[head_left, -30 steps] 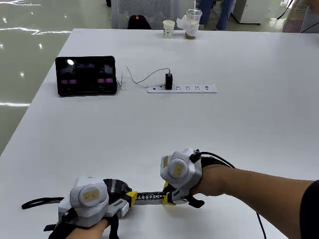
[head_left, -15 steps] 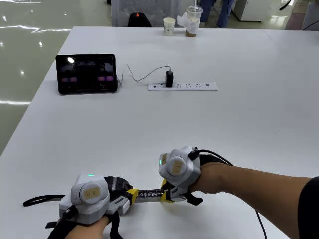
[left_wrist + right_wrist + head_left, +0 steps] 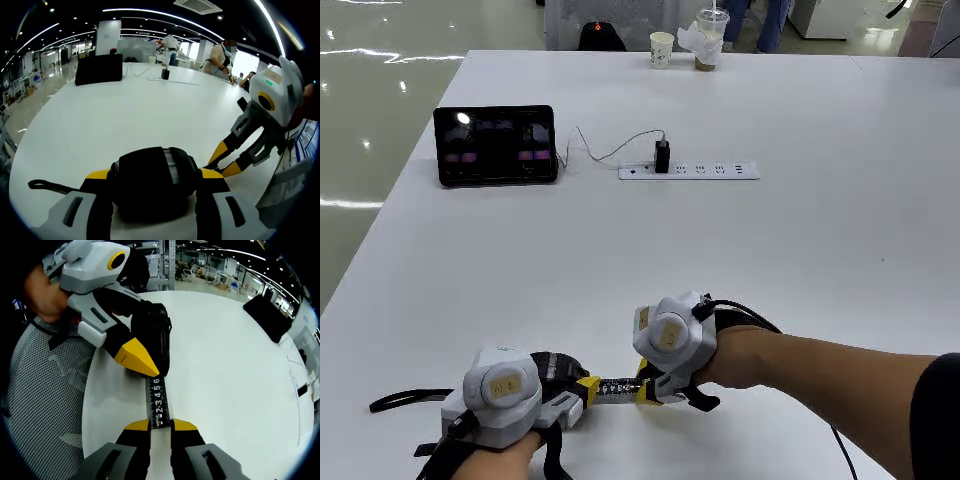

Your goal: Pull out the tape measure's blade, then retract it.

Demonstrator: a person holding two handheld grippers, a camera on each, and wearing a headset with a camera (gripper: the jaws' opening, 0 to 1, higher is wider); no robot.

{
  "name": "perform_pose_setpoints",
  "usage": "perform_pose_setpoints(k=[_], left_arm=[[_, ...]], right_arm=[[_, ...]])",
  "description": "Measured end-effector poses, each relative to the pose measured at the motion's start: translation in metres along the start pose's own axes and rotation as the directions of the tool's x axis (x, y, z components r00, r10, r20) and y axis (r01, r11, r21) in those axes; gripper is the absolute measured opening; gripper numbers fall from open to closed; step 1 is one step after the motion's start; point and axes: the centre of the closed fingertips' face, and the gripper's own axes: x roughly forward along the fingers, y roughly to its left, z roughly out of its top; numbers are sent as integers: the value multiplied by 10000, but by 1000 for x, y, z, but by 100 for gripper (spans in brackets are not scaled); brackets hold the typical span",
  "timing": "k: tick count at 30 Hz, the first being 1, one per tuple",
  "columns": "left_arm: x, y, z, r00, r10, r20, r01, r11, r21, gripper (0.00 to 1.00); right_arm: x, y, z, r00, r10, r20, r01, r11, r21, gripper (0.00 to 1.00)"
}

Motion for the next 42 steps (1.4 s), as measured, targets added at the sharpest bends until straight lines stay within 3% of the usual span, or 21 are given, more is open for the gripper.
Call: perform_pose_setpoints(k=[22, 42], left_arm=[[0, 0, 0, 10000, -43, -15, 43, 10000, -82, 62], [-1, 1, 0, 10000, -48, -31, 47, 9997, -244, 62]], right_arm=[[14, 2, 24, 9983, -2, 585, 3, 10000, -17, 11], [19, 3, 36, 9970, 114, 761, -105, 9999, -126, 11]])
